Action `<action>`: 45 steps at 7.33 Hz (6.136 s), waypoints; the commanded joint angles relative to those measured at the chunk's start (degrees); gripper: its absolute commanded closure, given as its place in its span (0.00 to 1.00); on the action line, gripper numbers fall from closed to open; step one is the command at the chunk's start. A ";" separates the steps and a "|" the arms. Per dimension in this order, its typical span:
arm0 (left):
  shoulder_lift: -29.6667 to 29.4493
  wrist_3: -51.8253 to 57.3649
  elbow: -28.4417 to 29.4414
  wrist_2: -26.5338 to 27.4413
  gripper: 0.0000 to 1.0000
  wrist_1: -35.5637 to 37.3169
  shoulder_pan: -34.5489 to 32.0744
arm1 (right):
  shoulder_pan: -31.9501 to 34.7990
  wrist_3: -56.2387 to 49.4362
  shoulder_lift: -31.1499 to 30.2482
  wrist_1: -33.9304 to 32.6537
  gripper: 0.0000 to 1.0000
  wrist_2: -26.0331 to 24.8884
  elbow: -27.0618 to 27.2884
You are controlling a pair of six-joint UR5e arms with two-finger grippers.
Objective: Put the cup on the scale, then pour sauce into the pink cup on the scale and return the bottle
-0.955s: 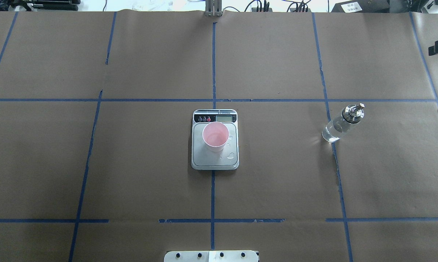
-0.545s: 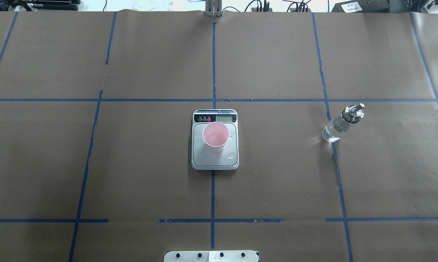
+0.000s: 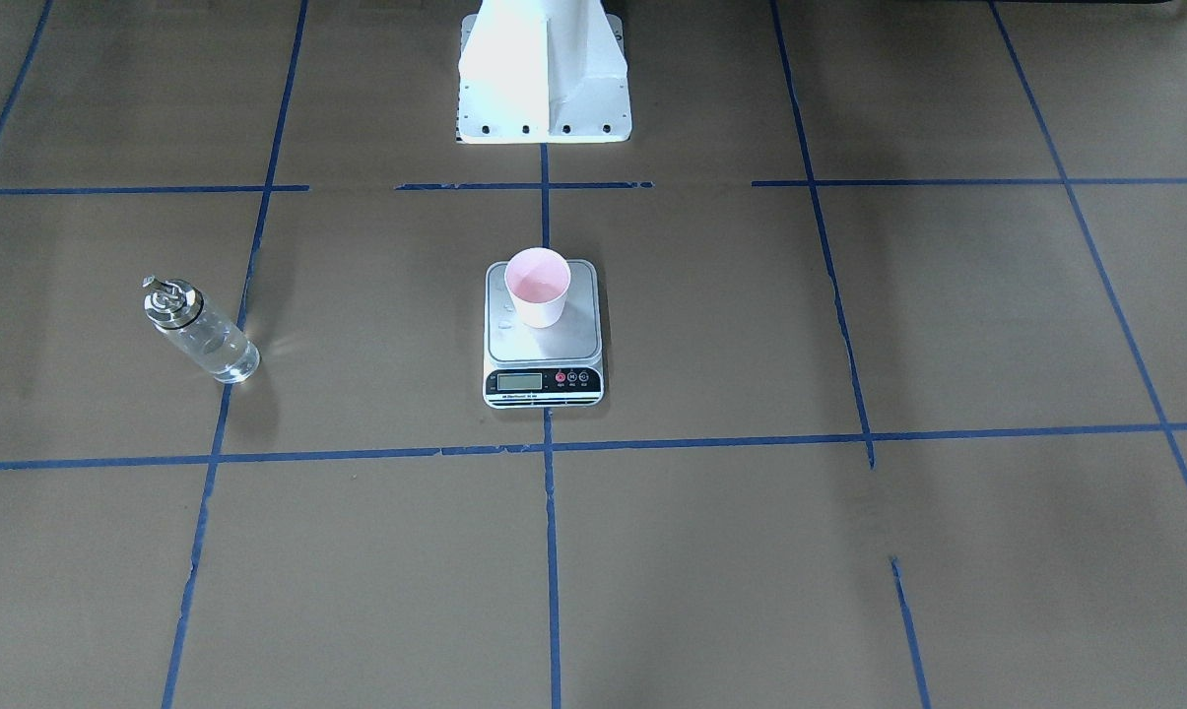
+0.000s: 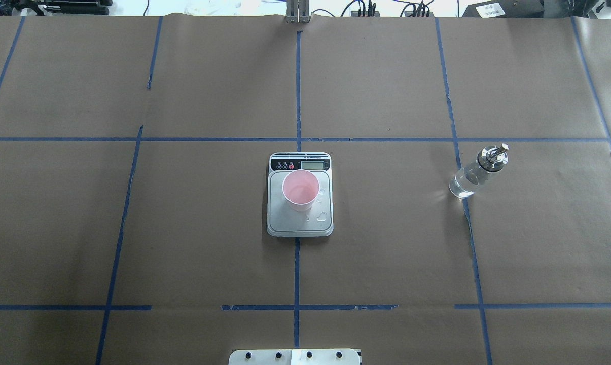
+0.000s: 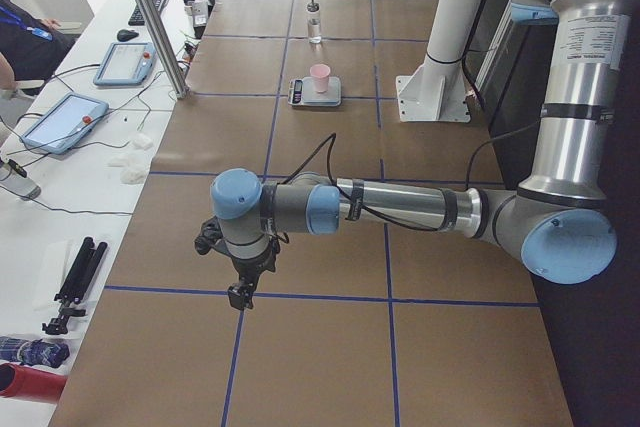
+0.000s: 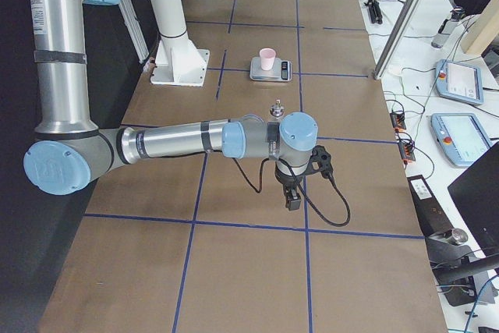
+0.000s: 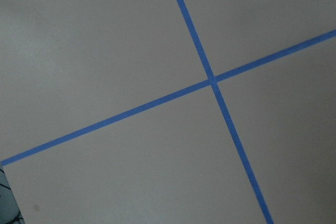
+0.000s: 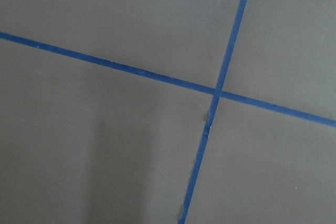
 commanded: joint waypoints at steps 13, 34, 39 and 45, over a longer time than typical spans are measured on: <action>4.19 -13.44 -0.55 -3.49 0.00 -8.85 -1.92 | 1.97 0.36 -0.24 0.86 0.00 0.35 -6.72; 4.28 -17.77 -2.39 -3.84 0.00 -9.64 -4.03 | 1.97 22.33 0.29 14.57 0.00 -0.18 -9.27; 5.60 -27.56 -3.45 -3.76 0.00 -20.17 -4.12 | 1.97 22.07 0.37 14.57 0.00 -0.09 -9.27; 4.80 -31.13 -4.07 -3.23 0.00 -20.19 1.14 | 1.88 21.89 0.38 14.57 0.00 0.00 -9.27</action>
